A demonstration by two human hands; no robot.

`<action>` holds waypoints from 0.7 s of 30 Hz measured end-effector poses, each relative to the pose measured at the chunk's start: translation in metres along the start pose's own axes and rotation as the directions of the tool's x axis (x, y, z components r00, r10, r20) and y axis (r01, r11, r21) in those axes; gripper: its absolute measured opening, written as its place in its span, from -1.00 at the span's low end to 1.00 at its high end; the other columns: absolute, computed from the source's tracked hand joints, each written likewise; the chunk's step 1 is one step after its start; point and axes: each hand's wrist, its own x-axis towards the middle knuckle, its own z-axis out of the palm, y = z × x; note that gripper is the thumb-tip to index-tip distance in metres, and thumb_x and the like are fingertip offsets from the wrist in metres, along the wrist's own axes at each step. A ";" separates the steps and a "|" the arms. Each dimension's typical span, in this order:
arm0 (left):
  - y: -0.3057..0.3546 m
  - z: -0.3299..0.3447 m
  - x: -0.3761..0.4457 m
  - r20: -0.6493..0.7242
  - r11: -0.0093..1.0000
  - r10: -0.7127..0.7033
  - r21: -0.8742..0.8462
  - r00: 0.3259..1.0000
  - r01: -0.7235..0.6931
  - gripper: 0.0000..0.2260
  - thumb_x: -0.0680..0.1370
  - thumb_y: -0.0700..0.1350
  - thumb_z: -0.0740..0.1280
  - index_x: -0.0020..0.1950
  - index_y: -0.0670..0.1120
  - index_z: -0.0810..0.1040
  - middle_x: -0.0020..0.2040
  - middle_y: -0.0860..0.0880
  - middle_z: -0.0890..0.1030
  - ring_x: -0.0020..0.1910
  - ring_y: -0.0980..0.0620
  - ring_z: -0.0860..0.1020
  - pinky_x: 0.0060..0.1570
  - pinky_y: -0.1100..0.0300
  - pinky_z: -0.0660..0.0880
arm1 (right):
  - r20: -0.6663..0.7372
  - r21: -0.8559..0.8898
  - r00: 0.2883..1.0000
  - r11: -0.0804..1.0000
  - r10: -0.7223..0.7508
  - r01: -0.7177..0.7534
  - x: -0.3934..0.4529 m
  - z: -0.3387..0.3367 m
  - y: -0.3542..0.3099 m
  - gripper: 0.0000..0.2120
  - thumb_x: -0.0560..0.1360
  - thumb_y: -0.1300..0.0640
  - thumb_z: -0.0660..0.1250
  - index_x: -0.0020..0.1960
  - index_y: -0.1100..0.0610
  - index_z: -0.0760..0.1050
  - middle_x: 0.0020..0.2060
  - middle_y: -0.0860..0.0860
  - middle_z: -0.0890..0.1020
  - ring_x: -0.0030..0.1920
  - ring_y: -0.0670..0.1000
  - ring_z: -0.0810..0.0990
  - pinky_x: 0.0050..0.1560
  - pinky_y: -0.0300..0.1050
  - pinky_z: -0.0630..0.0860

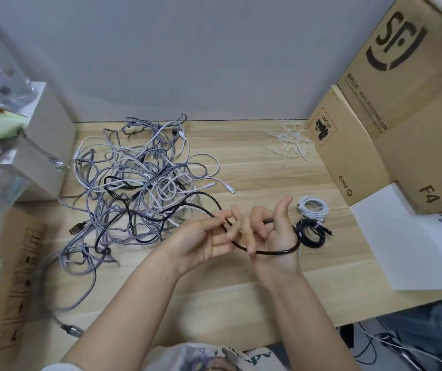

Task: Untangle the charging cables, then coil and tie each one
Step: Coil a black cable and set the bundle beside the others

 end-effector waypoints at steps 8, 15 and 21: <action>0.037 0.004 0.001 -0.115 0.965 0.217 -0.126 0.969 -0.231 -0.81 0.59 -0.33 0.13 -0.13 -0.13 0.45 -0.31 -0.02 0.52 -0.39 0.10 0.59 -0.33 0.13 0.62 | 0.232 -0.229 0.964 0.971 0.129 -0.075 -0.020 0.006 -0.015 -0.36 0.23 -0.61 0.02 -0.56 -0.03 0.25 -0.70 -0.14 0.20 -0.61 -0.12 0.06 -0.42 -0.06 -0.05; 0.094 -0.036 -0.015 -0.239 0.736 0.418 -0.477 0.877 -0.481 -0.80 0.62 -0.21 0.10 -0.16 -0.09 0.42 -0.31 0.02 0.46 -0.48 0.16 0.47 -0.37 0.24 0.56 | 0.098 -0.468 0.977 0.875 0.189 -0.122 -0.029 -0.012 -0.033 -0.29 0.12 -0.68 0.01 -0.56 0.00 0.23 -0.70 -0.11 0.17 -0.57 -0.09 0.04 -0.46 -0.19 -0.02; 0.091 -0.010 -0.029 -0.113 0.780 0.549 -0.286 0.828 -0.557 -0.81 0.62 -0.21 0.06 -0.06 -0.08 0.44 -0.36 0.04 0.44 -0.51 0.20 0.34 -0.44 0.38 0.42 | -0.086 -0.563 0.996 0.824 0.015 -0.061 -0.022 -0.002 -0.028 -0.54 0.41 -0.29 0.12 -0.33 0.11 0.40 -0.58 -0.04 0.27 -0.60 -0.18 0.16 -0.57 -0.40 0.11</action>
